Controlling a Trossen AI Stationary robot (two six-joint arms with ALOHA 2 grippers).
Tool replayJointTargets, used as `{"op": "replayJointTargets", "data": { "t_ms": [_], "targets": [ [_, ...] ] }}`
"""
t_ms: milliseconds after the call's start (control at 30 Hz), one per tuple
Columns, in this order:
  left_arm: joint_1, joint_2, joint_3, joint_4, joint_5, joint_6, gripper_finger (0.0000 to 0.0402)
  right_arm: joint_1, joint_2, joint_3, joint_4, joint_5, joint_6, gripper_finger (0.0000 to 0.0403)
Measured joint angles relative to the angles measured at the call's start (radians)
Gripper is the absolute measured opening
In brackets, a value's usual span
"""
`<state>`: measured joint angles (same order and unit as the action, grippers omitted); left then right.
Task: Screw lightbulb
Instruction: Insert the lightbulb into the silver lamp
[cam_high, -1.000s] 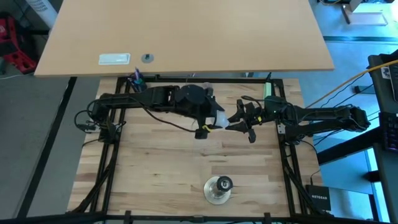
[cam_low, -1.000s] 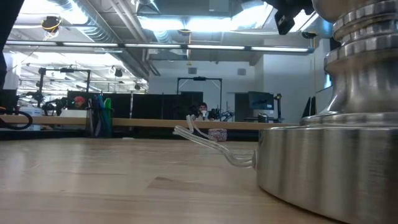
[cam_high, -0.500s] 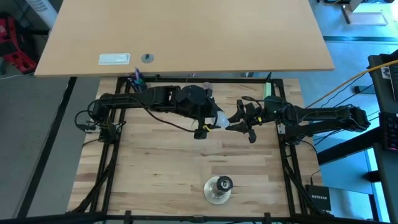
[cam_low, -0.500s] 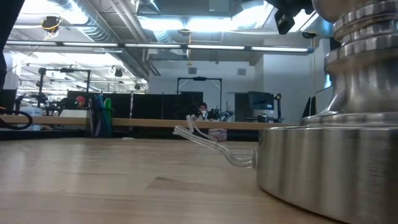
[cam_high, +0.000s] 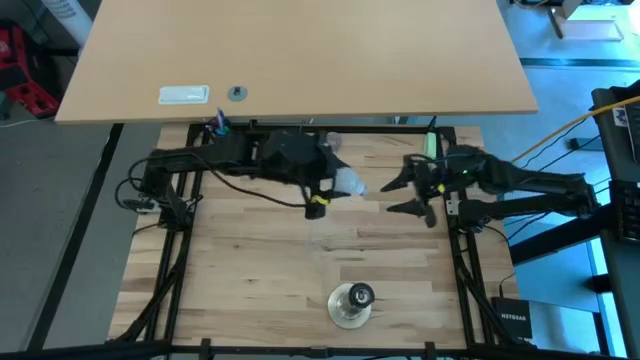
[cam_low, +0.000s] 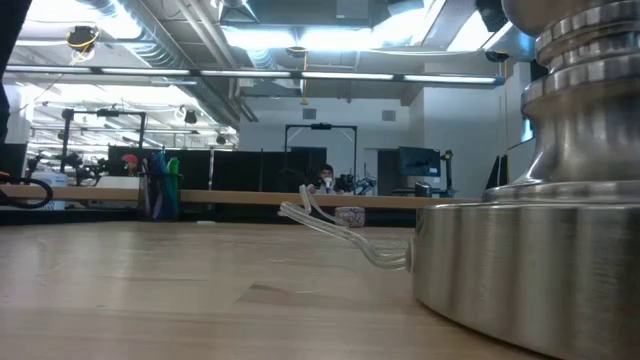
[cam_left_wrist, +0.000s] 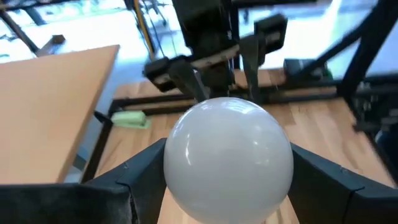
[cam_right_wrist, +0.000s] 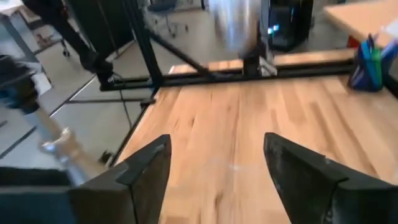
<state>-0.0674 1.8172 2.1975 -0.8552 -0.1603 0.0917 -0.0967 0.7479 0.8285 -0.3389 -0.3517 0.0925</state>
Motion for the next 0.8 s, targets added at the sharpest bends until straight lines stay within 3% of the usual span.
{"op": "replayJointTargets", "data": {
  "t_ms": [133, 267, 400, 533, 667, 800],
  "targets": [
    [-0.044, 0.000, 0.086, -0.088, -0.058, -0.048, 0.0262, 0.052, -0.047, 0.022, -0.102, -0.017, 0.037, 0.0260],
    [-0.082, 0.000, 0.153, -0.198, -0.107, -0.132, 0.0260, 0.189, -0.056, -0.021, -0.106, -0.008, 0.119, 0.0261],
    [-0.112, -0.013, 0.149, -0.254, -0.134, -0.215, 0.0261, 0.383, -0.030, -0.103, -0.054, 0.129, 0.171, 0.0261],
    [-0.130, -0.027, 0.150, -0.298, -0.139, -0.283, 0.0264, 0.547, 0.019, -0.193, 0.128, 0.279, 0.194, 0.0261],
    [-0.144, -0.032, 0.150, -0.334, -0.140, -0.329, 0.0265, 0.662, 0.104, -0.247, 0.310, 0.423, 0.171, 0.0261],
    [-0.151, -0.031, 0.150, -0.352, -0.140, -0.355, 0.0266, 0.731, 0.231, -0.296, 0.385, 0.469, 0.169, 0.0261]
  ]
}}
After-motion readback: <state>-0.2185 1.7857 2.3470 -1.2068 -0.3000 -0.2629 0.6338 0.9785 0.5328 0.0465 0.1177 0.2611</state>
